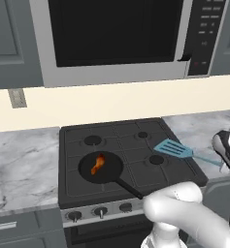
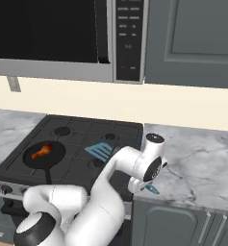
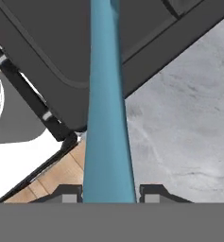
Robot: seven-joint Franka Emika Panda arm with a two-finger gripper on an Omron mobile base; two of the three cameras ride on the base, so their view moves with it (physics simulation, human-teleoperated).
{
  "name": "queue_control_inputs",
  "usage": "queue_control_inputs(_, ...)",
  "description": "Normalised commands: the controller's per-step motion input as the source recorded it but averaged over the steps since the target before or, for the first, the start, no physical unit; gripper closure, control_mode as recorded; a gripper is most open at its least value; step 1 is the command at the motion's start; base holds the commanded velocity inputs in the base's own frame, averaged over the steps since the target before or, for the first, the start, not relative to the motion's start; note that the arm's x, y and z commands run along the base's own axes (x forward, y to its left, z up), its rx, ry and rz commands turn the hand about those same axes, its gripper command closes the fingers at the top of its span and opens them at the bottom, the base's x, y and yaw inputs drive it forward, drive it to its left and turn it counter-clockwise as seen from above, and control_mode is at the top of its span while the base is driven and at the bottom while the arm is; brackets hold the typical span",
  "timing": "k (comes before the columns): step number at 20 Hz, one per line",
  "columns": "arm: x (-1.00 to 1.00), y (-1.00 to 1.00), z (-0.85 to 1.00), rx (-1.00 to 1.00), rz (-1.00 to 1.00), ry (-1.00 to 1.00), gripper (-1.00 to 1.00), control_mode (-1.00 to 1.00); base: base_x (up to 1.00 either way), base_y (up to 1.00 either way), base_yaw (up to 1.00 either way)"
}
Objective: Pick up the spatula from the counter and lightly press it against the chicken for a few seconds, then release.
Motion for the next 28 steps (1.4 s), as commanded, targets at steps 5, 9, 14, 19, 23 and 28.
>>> queue_control_inputs(5, -0.32, 0.73, 0.3, -0.09, 0.13, -0.01, 1.0, -1.0, 0.0, 0.0, 0.0)
queue_control_inputs(9, -0.3, 0.56, 0.29, -0.02, 0.16, -0.04, 1.0, -1.0, 0.0, 0.0, 0.0)
queue_control_inputs(14, -0.26, 0.35, 0.3, 0.0, 0.17, -0.07, 1.0, -1.0, 0.0, 0.0, 0.0)
queue_control_inputs(19, -0.11, 0.38, 0.23, 0.0, 0.17, -0.08, 1.0, -1.0, 0.0, 0.0, 0.0)
queue_control_inputs(23, -0.02, 0.32, 0.23, 0.0, 0.12, -0.1, 1.0, -1.0, 0.0, 0.0, 0.0)
queue_control_inputs(28, 0.02, 0.35, 0.21, 0.01, 0.05, -0.06, 1.0, -1.0, 0.0, 0.0, 0.0)
